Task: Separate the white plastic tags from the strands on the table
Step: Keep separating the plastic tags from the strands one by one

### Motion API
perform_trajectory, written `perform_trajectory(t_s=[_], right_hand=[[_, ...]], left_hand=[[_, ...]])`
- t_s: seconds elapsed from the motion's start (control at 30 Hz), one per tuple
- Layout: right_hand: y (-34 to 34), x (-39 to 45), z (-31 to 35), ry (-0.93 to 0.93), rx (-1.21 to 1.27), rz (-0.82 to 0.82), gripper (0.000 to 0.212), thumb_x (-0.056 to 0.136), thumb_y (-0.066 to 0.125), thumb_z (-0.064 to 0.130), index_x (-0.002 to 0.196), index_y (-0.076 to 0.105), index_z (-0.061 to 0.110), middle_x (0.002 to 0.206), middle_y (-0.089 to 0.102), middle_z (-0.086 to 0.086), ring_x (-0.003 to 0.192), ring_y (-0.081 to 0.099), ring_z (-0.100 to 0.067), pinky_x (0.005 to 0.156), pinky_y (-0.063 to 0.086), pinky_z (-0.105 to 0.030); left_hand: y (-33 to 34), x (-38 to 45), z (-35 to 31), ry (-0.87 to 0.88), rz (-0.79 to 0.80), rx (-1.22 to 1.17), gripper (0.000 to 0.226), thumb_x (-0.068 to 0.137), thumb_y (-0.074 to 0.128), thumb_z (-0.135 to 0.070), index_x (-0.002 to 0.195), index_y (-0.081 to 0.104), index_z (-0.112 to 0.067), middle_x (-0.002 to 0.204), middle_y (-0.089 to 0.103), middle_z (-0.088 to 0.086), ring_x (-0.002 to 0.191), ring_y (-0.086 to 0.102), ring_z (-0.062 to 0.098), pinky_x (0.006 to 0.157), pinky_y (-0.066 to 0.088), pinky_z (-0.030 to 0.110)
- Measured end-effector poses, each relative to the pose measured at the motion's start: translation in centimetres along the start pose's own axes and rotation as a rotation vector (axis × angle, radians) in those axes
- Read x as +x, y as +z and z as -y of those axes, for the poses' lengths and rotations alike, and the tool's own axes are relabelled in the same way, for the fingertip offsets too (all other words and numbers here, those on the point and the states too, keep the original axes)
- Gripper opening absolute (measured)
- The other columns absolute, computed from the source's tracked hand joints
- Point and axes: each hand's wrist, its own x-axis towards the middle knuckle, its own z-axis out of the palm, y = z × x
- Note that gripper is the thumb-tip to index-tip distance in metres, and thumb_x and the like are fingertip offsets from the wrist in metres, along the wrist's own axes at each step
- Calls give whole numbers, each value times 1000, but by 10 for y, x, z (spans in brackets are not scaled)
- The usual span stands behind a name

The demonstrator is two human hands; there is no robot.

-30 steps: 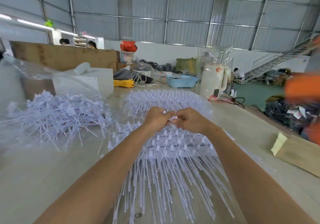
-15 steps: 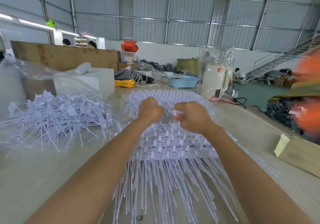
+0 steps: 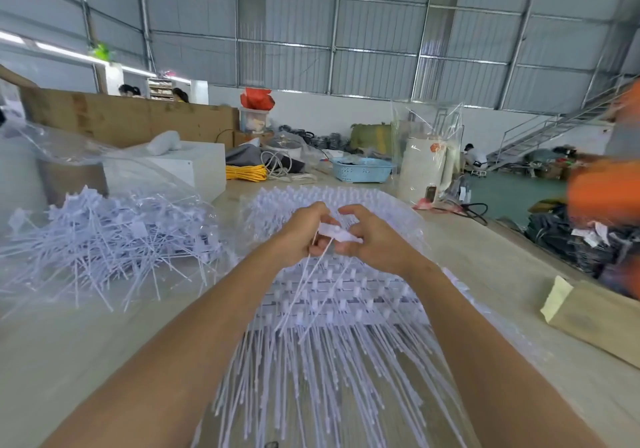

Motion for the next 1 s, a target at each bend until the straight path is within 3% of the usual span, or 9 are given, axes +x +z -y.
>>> perform_trajectory(t_s=[0.1, 0.17, 0.23, 0.3, 0.4, 0.53, 0.8, 0.93, 1.0], right_hand=[[9, 5, -6, -5, -26, -32, 61, 76, 76, 13, 127, 43, 9, 95, 63, -4, 81, 59, -19, 62, 38, -10], [13, 6, -7, 10, 3, -57, 66, 74, 78, 17, 128, 41, 16, 90, 66, -2, 87, 59, -16, 70, 41, -16], [13, 6, -9, 21, 26, -96, 47, 77, 76, 21, 118, 53, 15, 90, 65, -2, 86, 58, -14, 72, 41, -20], [11, 4, -9, 27, 44, -109, 18, 85, 68, 20, 96, 64, 6, 87, 66, -8, 73, 57, -11, 66, 42, -19], [10, 1, -10, 54, 39, -85, 20, 92, 59, 16, 87, 65, -3, 68, 62, -7, 47, 50, 0, 56, 40, -20], [11, 0, -7, 50, -17, -46, 14, 92, 58, 14, 83, 65, 6, 63, 56, 6, 53, 49, -1, 58, 39, -21], [14, -1, -9, -64, -91, -98, 11, 88, 62, 7, 88, 69, -1, 77, 63, -4, 77, 61, -22, 79, 47, -28], [19, -1, -7, -137, -180, -164, 14, 86, 64, 5, 97, 70, -2, 88, 70, -13, 75, 58, -19, 65, 33, -8], [20, 0, -6, -153, -239, -180, 18, 87, 63, 5, 103, 70, 2, 95, 71, -15, 77, 61, -22, 64, 31, -12]], left_hand=[[-2, -1, 10, 69, 19, 269, 35, 88, 59, -42, 74, 59, -10, 61, 51, 2, 45, 39, 11, 38, 27, 17], [-3, 0, 16, 170, -22, 403, 24, 86, 69, -32, 71, 58, -15, 63, 53, -2, 49, 44, 8, 38, 32, 14], [-5, 2, 20, 225, -85, 386, 26, 86, 69, -24, 66, 54, -17, 60, 52, -2, 48, 43, 7, 39, 33, 13], [-6, 3, 20, 250, -151, 328, 30, 87, 67, -22, 62, 52, -16, 57, 54, -1, 43, 45, 4, 39, 33, 14], [-5, 1, 22, 256, -127, 296, 33, 92, 62, -25, 62, 56, -13, 54, 57, 0, 37, 45, 2, 36, 31, 13], [3, 0, 29, 268, -140, 283, 39, 94, 56, -35, 69, 59, -5, 55, 57, 5, 33, 42, 0, 35, 29, 13], [4, -1, 31, 247, -154, 267, 37, 92, 61, -31, 67, 57, -4, 54, 53, 9, 29, 38, 2, 35, 27, 14], [4, 1, 30, 239, -202, 275, 38, 92, 61, -25, 60, 51, -6, 53, 49, 10, 28, 36, 3, 35, 28, 15], [4, 2, 29, 238, -239, 301, 36, 91, 61, -22, 61, 48, -5, 55, 47, 11, 27, 38, 3, 34, 28, 15]])
